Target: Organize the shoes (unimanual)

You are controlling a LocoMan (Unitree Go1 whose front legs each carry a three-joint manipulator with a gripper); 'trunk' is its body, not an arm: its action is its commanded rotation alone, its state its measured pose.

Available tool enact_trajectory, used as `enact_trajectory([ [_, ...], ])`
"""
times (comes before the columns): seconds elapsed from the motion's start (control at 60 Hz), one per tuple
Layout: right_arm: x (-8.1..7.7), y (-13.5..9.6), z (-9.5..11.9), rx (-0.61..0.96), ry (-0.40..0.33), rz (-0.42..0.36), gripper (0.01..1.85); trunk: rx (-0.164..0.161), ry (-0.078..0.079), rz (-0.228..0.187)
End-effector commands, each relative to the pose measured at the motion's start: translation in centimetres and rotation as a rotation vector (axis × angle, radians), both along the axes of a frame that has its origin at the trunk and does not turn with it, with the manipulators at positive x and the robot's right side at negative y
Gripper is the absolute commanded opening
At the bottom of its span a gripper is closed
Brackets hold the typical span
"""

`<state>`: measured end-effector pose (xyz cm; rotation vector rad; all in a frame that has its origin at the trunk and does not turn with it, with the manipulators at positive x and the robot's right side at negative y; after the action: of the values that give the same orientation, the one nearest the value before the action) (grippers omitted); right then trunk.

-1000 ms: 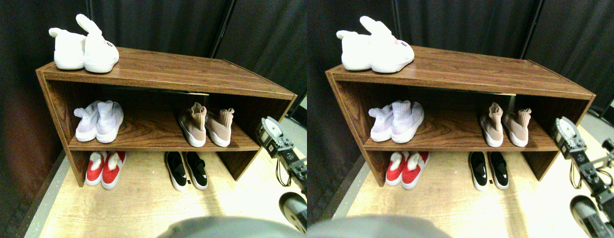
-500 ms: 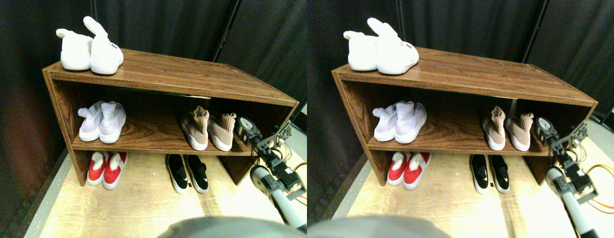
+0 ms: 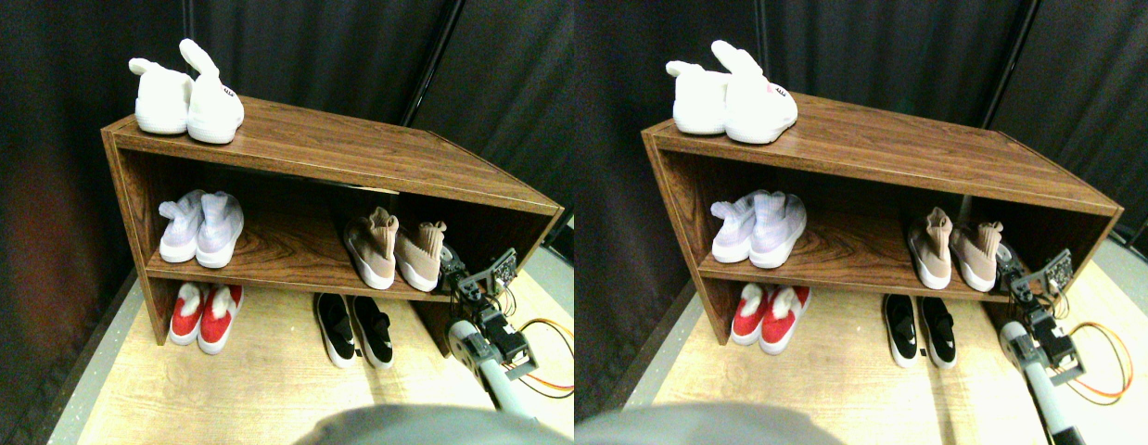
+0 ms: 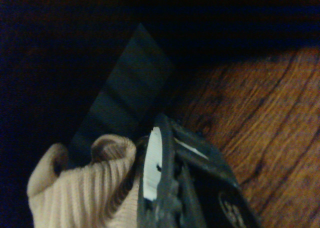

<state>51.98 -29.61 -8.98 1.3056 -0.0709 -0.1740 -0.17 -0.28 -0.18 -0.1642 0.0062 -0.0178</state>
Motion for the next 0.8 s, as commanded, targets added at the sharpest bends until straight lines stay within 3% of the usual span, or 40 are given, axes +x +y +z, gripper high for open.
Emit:
enact_trajectory([
  [0.017,0.0,0.5,0.0,-0.02,-0.002,0.021,0.06,-0.012,0.016,0.017],
  [0.25,-0.2,1.9,-0.3,-0.026,0.0,0.059,0.06,-0.02,0.024,0.023],
  [0.483,-0.3,2.9,-0.6,-0.032,0.016,0.046,0.06,-0.024,0.025,0.025],
  [0.717,-0.1,2.2,-0.7,-0.041,0.015,0.035,0.06,-0.015,0.026,0.016],
  [0.8,-0.1,1.7,-0.6,-0.066,0.021,-0.013,0.06,-0.01,0.024,0.008],
])
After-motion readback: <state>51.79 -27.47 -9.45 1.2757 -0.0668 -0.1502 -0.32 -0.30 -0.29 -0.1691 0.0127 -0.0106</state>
